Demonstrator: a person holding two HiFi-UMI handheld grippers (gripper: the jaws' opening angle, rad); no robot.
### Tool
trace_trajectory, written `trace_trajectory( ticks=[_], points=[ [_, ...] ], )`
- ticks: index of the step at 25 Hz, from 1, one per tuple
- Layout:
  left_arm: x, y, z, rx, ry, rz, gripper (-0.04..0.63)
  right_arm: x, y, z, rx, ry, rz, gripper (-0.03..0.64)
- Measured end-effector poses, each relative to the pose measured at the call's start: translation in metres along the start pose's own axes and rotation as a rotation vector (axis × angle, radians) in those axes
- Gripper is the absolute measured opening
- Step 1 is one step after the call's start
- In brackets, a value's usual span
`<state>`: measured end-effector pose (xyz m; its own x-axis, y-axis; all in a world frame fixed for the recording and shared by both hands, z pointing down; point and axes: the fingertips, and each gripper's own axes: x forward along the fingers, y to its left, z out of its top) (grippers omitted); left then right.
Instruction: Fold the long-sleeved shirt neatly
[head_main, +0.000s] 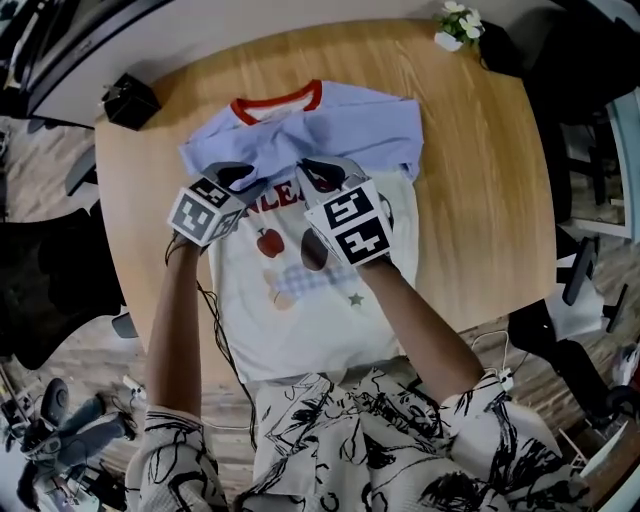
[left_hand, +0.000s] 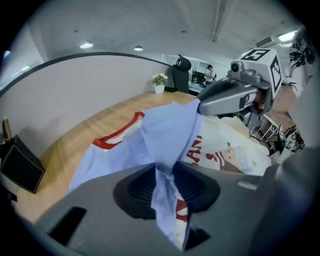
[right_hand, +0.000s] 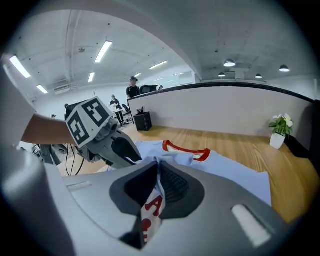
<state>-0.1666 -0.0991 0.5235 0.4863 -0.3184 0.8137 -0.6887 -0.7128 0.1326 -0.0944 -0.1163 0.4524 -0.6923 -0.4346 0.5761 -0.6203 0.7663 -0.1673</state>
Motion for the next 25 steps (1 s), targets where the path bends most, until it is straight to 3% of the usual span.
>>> trace_trajectory(
  ticks=[1, 2, 6, 8, 12, 16, 25],
  points=[
    [-0.001, 0.005, 0.004, 0.000, -0.012, 0.027, 0.057, -0.001, -0.001, 0.000, 0.003, -0.003, -0.004, 0.032],
    [-0.007, 0.008, 0.011, 0.000, -0.033, 0.044, 0.035, -0.003, -0.003, 0.000, 0.008, -0.009, -0.008, 0.033],
    [-0.047, 0.004, 0.080, -0.018, -0.174, 0.014, 0.023, -0.025, -0.015, 0.003, 0.055, -0.055, -0.019, 0.032],
    [-0.057, -0.004, 0.120, -0.013, -0.195, -0.015, 0.023, -0.042, -0.028, 0.007, 0.093, -0.084, -0.031, 0.034],
    [-0.042, -0.024, 0.175, 0.063, -0.133, -0.039, 0.025, -0.067, -0.057, 0.007, 0.176, -0.119, -0.058, 0.034],
    [-0.001, -0.047, 0.212, 0.086, -0.068, -0.051, 0.025, -0.090, -0.095, -0.012, 0.260, -0.115, -0.112, 0.034],
    [0.117, -0.090, 0.236, 0.126, 0.110, -0.094, 0.026, -0.091, -0.153, -0.098, 0.446, 0.003, -0.150, 0.057]
  ],
)
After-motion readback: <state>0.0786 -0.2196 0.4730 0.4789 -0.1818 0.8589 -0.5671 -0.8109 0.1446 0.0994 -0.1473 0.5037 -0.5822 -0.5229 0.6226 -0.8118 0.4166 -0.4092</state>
